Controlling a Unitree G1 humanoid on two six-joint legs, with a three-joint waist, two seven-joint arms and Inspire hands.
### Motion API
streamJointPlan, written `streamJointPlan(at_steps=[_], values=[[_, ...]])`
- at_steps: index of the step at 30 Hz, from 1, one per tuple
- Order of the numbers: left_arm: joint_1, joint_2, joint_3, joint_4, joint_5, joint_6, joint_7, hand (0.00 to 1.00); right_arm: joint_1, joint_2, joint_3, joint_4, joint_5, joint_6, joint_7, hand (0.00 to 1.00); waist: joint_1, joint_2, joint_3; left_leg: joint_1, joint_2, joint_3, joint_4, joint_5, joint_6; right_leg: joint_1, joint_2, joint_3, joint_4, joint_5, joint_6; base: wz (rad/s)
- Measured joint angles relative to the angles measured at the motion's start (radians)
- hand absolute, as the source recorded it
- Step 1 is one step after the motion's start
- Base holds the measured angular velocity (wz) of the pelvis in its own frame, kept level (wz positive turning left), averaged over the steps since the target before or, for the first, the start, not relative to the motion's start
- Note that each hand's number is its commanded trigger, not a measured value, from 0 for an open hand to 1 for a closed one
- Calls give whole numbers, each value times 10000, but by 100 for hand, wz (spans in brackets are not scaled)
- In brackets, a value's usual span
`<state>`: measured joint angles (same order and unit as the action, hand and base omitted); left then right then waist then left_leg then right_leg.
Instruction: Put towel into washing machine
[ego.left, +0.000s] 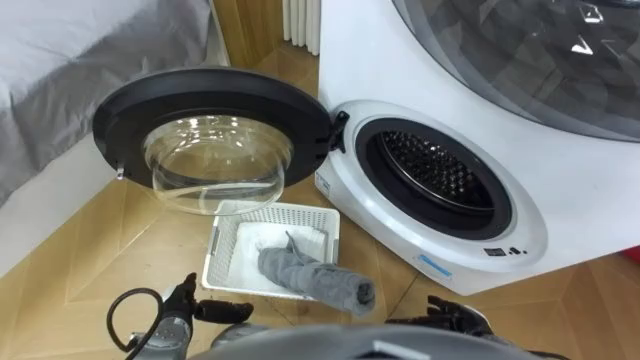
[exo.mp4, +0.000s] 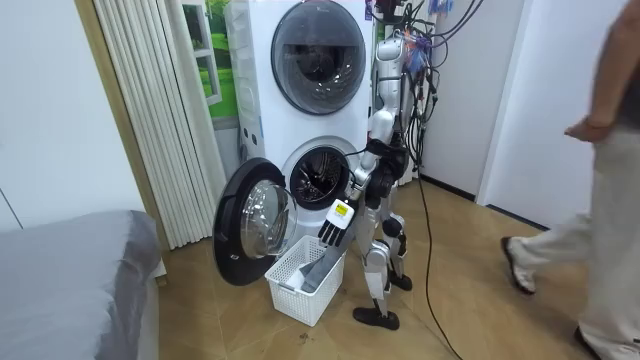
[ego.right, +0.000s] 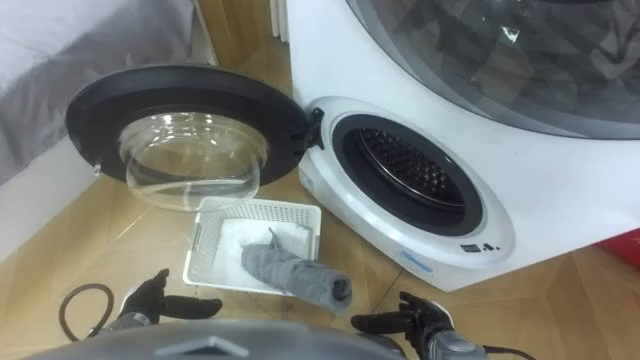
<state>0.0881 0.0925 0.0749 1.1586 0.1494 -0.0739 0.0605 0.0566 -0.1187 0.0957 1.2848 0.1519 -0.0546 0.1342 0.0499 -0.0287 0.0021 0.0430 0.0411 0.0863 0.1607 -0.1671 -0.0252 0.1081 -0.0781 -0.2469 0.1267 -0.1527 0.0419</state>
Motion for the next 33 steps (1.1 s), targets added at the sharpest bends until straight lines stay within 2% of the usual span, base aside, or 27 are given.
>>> streamJointPlan(at_steps=[7,13,17,21,24,26,30,32,33], values=[[8,21,-5,-11,0,-1,2,0,-48,1,3,1,-3,21,2,0,-86,-7,-3,-92,0,-3,42,0,0,-75,0,-4,12,0,0,0],[-15,64,-201,-175,26,-10,90,0,-265,-13,5,13,-28,31,-5,0,-203,14,-42,-414,0,-2,98,4,3,-421,-3,32,53,-1,0,0],[-197,84,-442,-188,227,-138,252,0,-401,-58,67,26,-32,25,-3,0,-200,71,-33,-841,0,-30,257,6,8,-792,-23,10,116,3,-6,1],[-725,78,-656,213,874,-201,434,0,-803,-72,319,241,-309,12,-204,0,-209,165,42,-1415,1,-38,422,34,49,-1427,-69,0,377,13,-21,0],[-1273,76,-854,590,1363,-220,667,0,-1284,-26,392,484,-623,-3,-288,0,-248,117,108,-1873,-10,-48,536,64,74,-1856,-96,-5,488,40,-59,2],[-1587,75,-1017,644,1772,-262,714,0,-1611,-24,438,591,-695,-12,-326,0,-251,136,211,-2311,-8,-168,809,64,75,-2230,-114,-36,698,40,-61,12],[-2416,-10,-1755,798,3004,-399,1112,0,-2281,-6,823,730,-845,-164,-702,0,-411,198,344,-3569,-8,-247,1296,113,150,-3555,-202,-35,1349,33,-72,4],[-2750,-68,-2126,828,3184,-402,1320,0,-2553,53,997,682,-832,-211,-877,0,-482,190,362,-4068,-18,-234,1498,125,170,-4155,-267,16,1761,3,-117,-5],[-3037,-94,-2338,901,3244,-410,1457,0,-2722,139,1069,652,-829,-211,-978,0,-485,133,411,-4344,-20,-196,1546,167,201,-4500,-292,97,1927,-1,-123,-8]])
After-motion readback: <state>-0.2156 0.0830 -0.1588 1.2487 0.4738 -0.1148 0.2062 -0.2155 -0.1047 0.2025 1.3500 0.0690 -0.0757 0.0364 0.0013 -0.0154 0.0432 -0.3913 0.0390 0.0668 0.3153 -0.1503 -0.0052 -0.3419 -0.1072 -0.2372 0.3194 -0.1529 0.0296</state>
